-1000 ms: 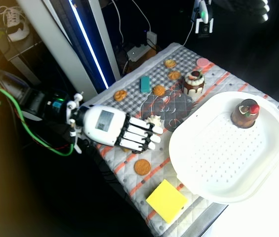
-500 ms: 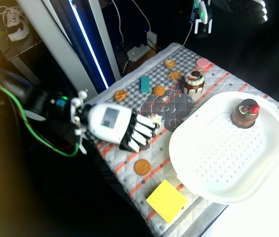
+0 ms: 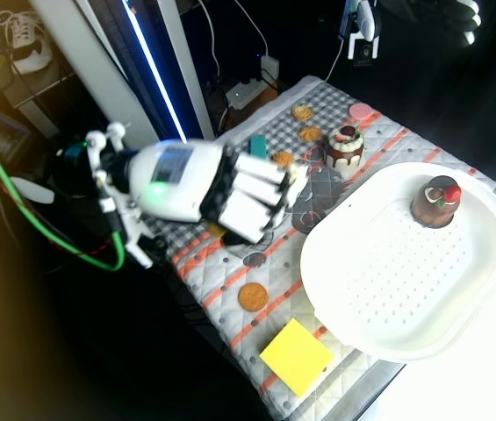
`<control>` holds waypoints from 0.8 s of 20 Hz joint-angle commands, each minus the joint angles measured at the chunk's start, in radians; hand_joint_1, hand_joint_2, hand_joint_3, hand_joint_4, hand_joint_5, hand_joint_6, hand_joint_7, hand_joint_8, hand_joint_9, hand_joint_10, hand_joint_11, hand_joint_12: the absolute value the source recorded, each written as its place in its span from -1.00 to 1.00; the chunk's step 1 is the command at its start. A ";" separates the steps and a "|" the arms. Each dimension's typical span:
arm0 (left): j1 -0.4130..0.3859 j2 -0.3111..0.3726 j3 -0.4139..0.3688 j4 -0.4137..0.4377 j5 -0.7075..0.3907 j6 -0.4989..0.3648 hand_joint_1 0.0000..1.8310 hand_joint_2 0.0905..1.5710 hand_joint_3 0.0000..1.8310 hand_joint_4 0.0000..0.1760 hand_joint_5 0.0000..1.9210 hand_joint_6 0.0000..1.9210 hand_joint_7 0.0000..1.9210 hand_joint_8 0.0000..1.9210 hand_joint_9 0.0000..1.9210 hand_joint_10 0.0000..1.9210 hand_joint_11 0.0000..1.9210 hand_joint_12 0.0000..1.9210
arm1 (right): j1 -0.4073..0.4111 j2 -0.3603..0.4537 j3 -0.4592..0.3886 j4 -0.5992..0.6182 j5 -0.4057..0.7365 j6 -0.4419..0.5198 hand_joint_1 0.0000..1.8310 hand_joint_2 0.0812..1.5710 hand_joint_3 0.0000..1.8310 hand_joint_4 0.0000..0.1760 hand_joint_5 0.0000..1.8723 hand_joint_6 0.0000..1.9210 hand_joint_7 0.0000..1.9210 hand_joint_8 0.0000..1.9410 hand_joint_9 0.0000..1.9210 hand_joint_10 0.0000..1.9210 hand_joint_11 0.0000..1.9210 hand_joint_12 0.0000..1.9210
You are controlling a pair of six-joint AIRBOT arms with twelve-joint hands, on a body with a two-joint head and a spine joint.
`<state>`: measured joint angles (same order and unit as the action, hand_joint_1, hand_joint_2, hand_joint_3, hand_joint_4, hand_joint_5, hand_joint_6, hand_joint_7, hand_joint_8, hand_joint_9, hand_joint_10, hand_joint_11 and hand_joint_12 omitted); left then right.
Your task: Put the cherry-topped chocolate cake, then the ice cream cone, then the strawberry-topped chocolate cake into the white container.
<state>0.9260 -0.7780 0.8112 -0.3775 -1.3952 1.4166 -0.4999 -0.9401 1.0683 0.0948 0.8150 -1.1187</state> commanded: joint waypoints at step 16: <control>-0.025 -0.044 0.034 0.030 -0.089 -0.052 -0.11 0.60 -1.00 0.45 -1.00 -1.00 -1.00 -1.00 -1.00 -1.00 -1.00 -0.56 | 0.261 -0.394 0.469 0.185 -0.473 -0.153 -0.09 0.54 -1.00 -0.95 -0.90 -0.54 -0.74 -0.69 -0.87 0.03 -0.95 0.82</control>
<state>0.9138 -0.8211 0.8394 -0.3653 -1.3617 1.3712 -0.2539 -1.3399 1.5337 0.2832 0.2138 -1.2739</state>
